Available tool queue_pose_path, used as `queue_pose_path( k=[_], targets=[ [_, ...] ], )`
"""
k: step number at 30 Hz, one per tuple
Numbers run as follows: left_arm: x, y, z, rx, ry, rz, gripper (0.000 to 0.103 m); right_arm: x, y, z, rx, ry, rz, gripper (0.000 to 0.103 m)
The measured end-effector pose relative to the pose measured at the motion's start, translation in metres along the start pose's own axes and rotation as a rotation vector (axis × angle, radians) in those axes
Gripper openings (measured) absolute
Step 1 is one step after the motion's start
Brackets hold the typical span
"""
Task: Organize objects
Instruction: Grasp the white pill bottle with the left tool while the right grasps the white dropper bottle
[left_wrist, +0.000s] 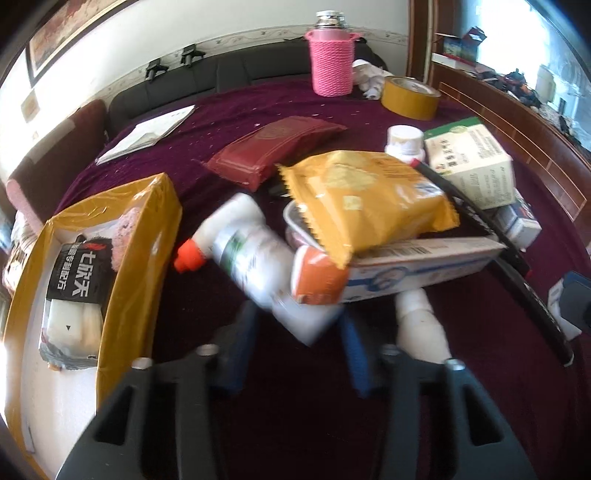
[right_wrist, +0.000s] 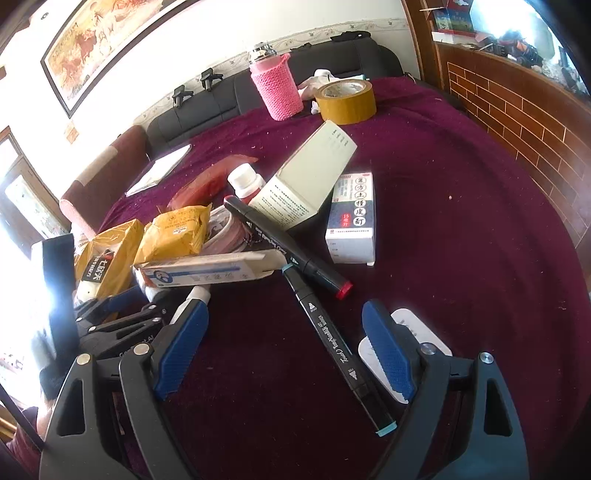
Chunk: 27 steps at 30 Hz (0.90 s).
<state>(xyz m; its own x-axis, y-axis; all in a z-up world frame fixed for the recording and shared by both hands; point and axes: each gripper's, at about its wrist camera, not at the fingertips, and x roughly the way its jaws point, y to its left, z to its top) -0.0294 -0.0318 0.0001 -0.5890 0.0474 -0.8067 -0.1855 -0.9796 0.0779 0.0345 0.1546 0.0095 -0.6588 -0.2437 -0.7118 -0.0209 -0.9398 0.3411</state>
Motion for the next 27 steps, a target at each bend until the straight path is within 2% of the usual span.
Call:
queue_pose_path(
  k=[7,16,21,24,27],
  targets=[
    [-0.018,0.004,-0.018,0.003,0.003,-0.06,0.03,0.005,0.009,-0.003,-0.01,0.021,0.009,0.086],
    [-0.049,0.022,-0.041,-0.023,-0.006,-0.058,0.03,0.034,0.047,-0.005,-0.069,0.109,0.038,0.086],
    [-0.063,0.036,-0.05,-0.047,-0.019,-0.075,0.03,0.06,0.073,-0.003,-0.118,0.158,0.009,0.085],
    [-0.068,0.043,-0.053,-0.056,-0.026,-0.088,0.03,0.075,0.095,-0.008,-0.205,0.167,-0.083,0.081],
    [-0.071,0.05,-0.055,-0.065,-0.032,-0.094,0.03,0.079,0.112,-0.014,-0.291,0.156,-0.163,0.052]
  ],
)
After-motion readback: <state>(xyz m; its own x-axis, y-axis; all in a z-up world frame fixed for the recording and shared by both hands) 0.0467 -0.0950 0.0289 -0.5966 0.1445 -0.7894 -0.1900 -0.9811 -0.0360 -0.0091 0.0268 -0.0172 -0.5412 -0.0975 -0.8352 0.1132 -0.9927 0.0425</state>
